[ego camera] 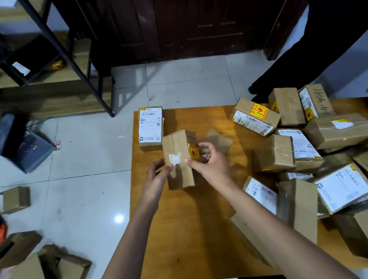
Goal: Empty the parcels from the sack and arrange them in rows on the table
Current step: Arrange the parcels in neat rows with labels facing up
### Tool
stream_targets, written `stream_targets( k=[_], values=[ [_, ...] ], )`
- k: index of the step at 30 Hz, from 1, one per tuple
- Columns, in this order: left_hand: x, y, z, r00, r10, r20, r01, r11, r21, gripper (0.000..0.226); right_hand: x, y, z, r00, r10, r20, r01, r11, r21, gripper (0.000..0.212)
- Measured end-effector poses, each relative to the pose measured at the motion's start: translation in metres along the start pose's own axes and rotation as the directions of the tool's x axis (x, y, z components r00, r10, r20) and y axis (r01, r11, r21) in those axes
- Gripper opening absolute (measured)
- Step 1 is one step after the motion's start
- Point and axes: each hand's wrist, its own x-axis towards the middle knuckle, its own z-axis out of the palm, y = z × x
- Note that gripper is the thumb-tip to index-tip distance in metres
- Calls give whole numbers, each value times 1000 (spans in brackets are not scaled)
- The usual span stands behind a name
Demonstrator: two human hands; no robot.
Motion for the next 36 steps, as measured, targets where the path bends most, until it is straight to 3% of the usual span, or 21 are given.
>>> stream_targets(
  k=[2,4,8,13,16,19,22,25,28,31,33,36],
  values=[
    [-5,3,5,999,-6,44,9,997,-72,66,-4,-5,9,994,-103,-39,98,990,-104,68],
    [-5,7,7,997,-2,78,8,996,-84,72,-10,-13,18,982,-187,-22,186,981,-59,62],
    [-4,12,3,985,13,173,28,972,-231,55,-17,-23,24,964,-263,29,260,962,87,36],
    [-7,15,-9,936,-74,345,219,889,-402,55,-8,-12,20,990,-129,63,115,977,180,45],
    [-6,14,-14,931,-75,358,246,852,-461,59,-1,-9,17,974,53,221,-98,975,198,66],
    [-6,12,-15,933,-70,353,229,872,-433,60,-1,-8,16,938,78,337,-171,952,254,55],
    [-3,8,-21,936,-71,346,220,882,-416,48,-1,-2,17,953,60,298,-167,922,349,42],
    [3,5,-28,949,-52,310,160,929,-334,48,-1,2,22,961,66,268,-174,900,399,42],
    [10,14,-39,987,-26,160,58,980,-193,53,4,5,17,948,53,314,-164,926,339,52],
    [23,31,-59,997,-4,77,-6,992,128,82,18,-4,4,912,27,409,-113,976,187,61],
    [32,47,-68,979,-45,196,-39,914,403,87,29,-17,-6,853,18,522,-63,996,69,65],
    [39,71,-63,858,-251,449,-131,738,662,74,43,-44,-20,718,28,696,22,998,-63,70]
  ],
)
